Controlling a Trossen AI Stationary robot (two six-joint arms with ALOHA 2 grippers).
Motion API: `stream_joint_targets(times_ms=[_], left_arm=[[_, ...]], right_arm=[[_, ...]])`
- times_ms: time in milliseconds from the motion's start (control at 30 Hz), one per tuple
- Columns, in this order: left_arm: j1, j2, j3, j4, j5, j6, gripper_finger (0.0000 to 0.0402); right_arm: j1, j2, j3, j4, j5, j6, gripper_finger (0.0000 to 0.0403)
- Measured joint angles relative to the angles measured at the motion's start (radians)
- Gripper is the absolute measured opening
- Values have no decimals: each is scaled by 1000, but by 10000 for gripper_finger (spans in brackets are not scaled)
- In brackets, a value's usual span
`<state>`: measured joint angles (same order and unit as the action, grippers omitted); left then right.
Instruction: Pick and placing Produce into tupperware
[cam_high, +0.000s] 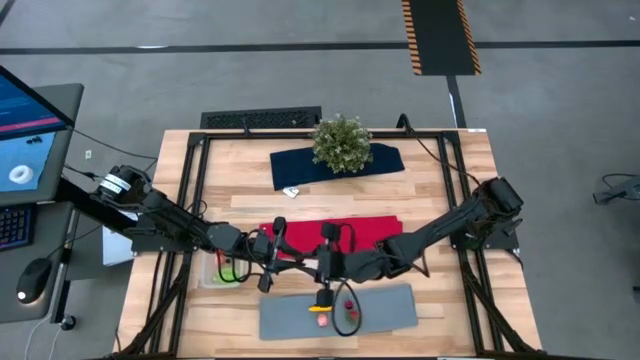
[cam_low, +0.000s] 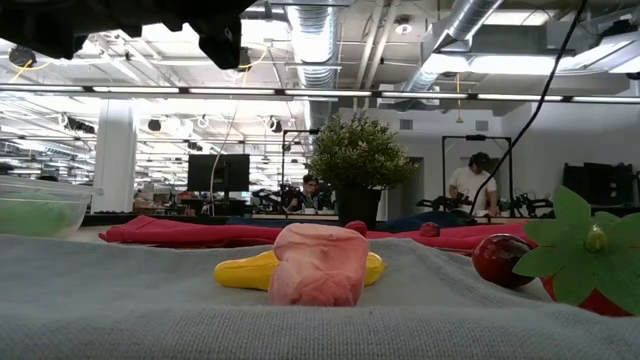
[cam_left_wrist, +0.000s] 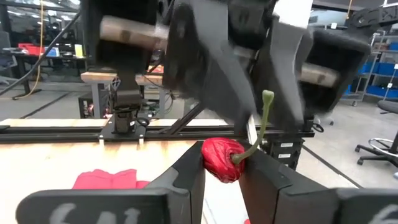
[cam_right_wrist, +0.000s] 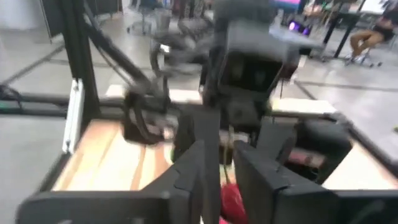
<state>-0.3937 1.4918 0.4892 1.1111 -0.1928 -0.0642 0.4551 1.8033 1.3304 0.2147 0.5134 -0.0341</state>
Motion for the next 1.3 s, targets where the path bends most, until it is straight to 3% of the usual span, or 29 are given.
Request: stream_joint_targets(times_ms=[200,400,700,933,1100,1300], left_arm=[[0,0,0,-58,-9,-30,73],[0,-57,-1,-237,-68,-141,73],[-45,-370,0,-743,-155,-334,73],[-80,-626,0,-1255,-222,-697,73],[-101,-709,-1,-1568,-200,-968,73],[-100,-741,-1,-1747,-131,-1171,73]], right_arm=[[49,-89,1,-128,123,-19,190],[116,-158,1,-398,202,163,246],[208,-105,-44,-525,295,371,242],[228,-81,-72,-510,350,421,233],[232,-82,-91,-511,354,428,228],[222,-82,-92,-512,352,428,225]])
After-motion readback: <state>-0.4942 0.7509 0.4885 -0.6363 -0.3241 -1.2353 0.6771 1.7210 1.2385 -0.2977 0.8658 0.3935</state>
